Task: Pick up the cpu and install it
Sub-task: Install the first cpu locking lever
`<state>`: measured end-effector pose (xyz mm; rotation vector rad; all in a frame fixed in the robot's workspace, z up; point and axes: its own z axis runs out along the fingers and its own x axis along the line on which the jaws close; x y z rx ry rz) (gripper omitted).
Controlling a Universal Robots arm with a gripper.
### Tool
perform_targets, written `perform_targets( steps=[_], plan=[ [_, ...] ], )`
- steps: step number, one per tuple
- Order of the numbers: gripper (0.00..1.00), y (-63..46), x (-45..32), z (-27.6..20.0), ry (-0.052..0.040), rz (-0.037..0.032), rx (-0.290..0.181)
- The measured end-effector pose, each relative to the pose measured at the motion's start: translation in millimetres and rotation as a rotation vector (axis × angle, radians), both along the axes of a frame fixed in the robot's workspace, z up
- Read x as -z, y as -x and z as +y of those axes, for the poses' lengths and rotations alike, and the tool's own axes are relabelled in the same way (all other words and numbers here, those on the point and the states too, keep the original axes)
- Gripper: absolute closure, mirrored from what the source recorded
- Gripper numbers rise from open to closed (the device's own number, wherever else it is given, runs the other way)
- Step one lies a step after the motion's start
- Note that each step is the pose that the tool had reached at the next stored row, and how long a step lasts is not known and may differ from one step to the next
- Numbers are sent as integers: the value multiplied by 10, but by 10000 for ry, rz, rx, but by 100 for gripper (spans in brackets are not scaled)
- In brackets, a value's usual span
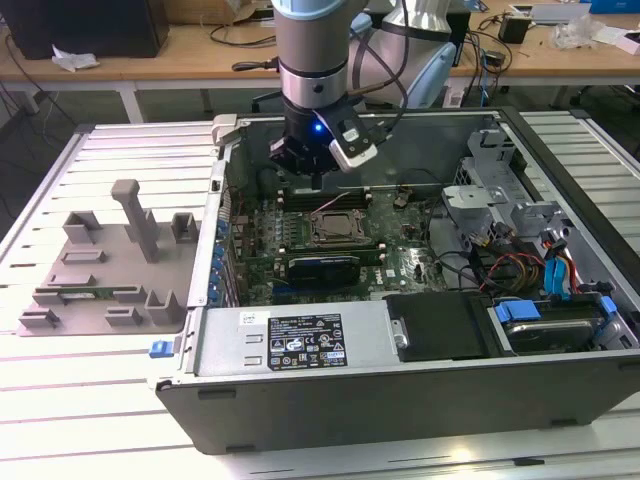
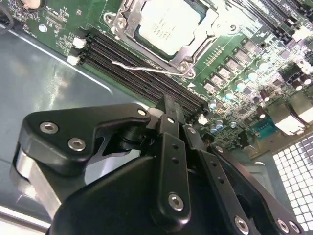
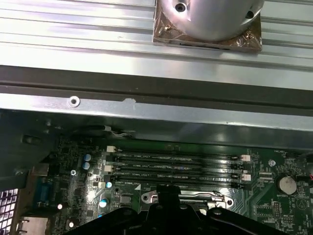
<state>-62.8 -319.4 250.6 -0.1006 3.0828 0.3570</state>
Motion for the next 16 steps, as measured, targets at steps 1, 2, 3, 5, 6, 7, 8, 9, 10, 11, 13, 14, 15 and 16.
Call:
perform_targets(
  steps=[1, 2, 3, 5, 6, 7, 8, 9, 10, 11, 13, 14, 15, 16],
  plan=[
    [89, 0, 3, 0, 13, -19, 49],
    [89, 0, 19, -1, 73, -101, 373],
    [89, -17, 109, -1, 91, -159, 1072],
    [89, -57, 194, 0, 85, -237, 1346],
    [89, -64, 203, -1, 86, -281, 1348],
    [89, -69, 207, -1, 85, -309, 1348],
    [89, -74, 211, -1, 84, -340, 1348],
    [89, -79, 216, -1, 80, -398, 1350],
    [89, -81, 219, -1, 77, -445, 1350],
    [89, -82, 224, -1, 70, -505, 1349],
    [89, -82, 232, -1, 59, -661, 1349],
    [89, -82, 236, -1, 49, -729, 1349],
    [89, -80, 243, -1, 33, -841, 1340],
    [89, -79, 248, -1, 30, -873, 1324]
  ],
)
